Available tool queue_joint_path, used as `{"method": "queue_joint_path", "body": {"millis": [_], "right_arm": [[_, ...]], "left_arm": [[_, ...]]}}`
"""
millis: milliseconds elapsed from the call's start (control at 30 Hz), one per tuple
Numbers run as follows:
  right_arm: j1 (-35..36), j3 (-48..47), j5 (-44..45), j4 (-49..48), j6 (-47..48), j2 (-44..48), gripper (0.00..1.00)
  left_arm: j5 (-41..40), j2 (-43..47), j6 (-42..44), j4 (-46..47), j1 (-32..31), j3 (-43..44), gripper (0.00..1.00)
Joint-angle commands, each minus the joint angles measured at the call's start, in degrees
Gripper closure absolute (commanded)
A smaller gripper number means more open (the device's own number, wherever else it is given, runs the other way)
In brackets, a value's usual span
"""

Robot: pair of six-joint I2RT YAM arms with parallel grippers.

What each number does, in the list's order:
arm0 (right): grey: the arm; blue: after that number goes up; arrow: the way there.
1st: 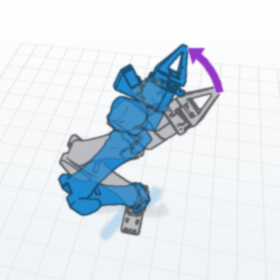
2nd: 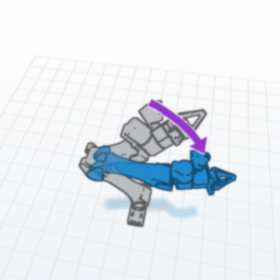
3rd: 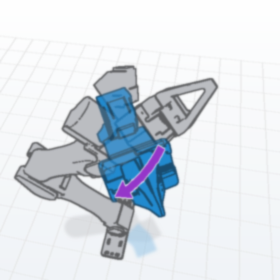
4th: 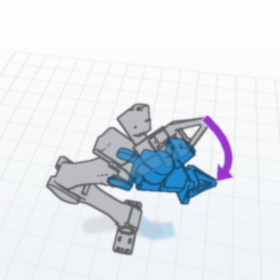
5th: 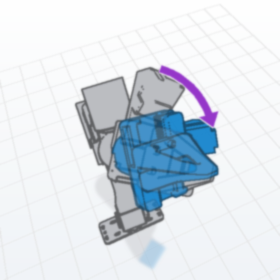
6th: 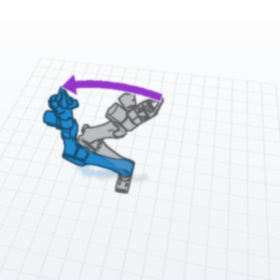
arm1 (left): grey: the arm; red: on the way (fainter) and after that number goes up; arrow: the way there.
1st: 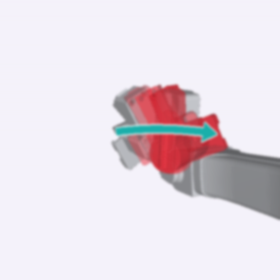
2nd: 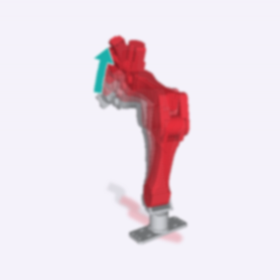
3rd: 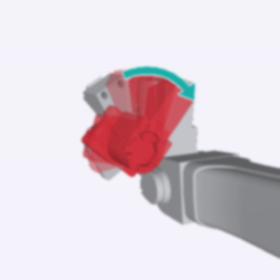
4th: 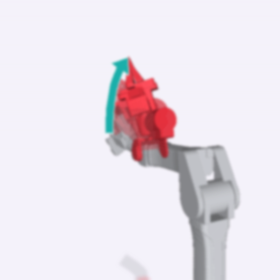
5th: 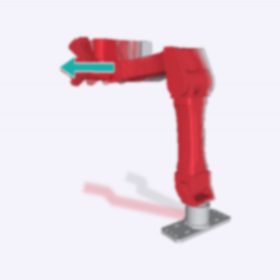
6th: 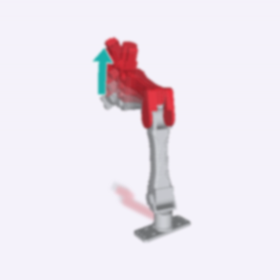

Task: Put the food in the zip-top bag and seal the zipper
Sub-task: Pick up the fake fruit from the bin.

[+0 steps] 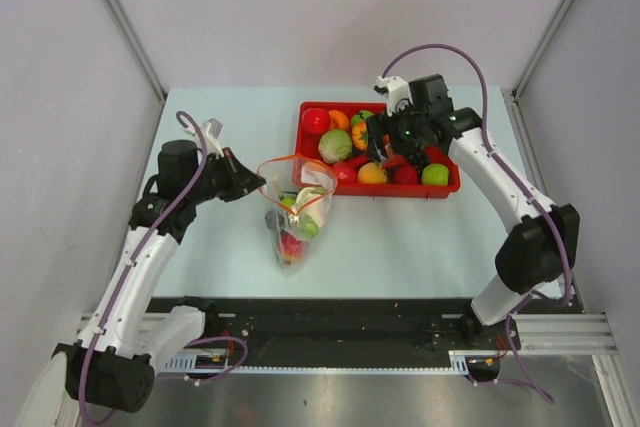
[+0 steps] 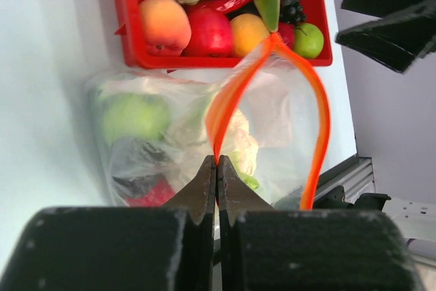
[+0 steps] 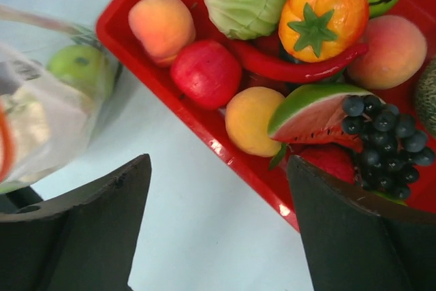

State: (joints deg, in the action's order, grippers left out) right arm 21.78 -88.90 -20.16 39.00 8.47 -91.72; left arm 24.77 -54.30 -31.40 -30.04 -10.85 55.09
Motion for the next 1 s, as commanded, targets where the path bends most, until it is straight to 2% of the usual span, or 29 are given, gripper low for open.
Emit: {"method": "queue_joint_path", "body": {"millis": [0, 133, 200, 400, 533, 600, 767, 967], "right_arm": [[-0.07, -2.5, 0.48, -2.18, 1.72, -6.18, 0.19], [1.76, -4.96, -2.42, -3.49, 1.64, -9.61, 0.28], [3.09, -5.23, -2.86, -4.63, 1.55, -11.1, 0.3], [6.34, -6.71, -1.02, -8.76, 1.37, -14.62, 0.27], [5.82, -11.46, 1.09, -6.84, 1.55, -18.05, 0.25], [4.07, -10.95, 1.18, -5.18, 1.99, -17.09, 0.22], [-1.91, -6.2, 2.06, 2.28, 5.76, -8.15, 0.21], [-8.77, 1.62, 6.0, 9.33, 16.74, -2.32, 0.11]], "left_arm": [[2.91, 0.25, 1.34, -0.81, 3.11, -1.83, 1.0], [4.05, -0.1, 1.25, -0.9, 4.79, -2.18, 1.0], [4.14, -0.1, 1.25, -0.9, 5.05, -2.09, 1.0], [5.11, -0.19, 1.25, -0.46, 6.02, -2.27, 1.0], [5.55, -0.28, 1.6, -0.81, 6.55, -2.27, 1.0], [5.72, -0.1, 1.6, -1.07, 6.55, -2.09, 1.0], [6.51, 0.78, 1.17, -0.11, 6.55, -2.18, 1.0], [7.31, -0.63, 0.28, 1.92, 6.46, -2.44, 1.0]]}}
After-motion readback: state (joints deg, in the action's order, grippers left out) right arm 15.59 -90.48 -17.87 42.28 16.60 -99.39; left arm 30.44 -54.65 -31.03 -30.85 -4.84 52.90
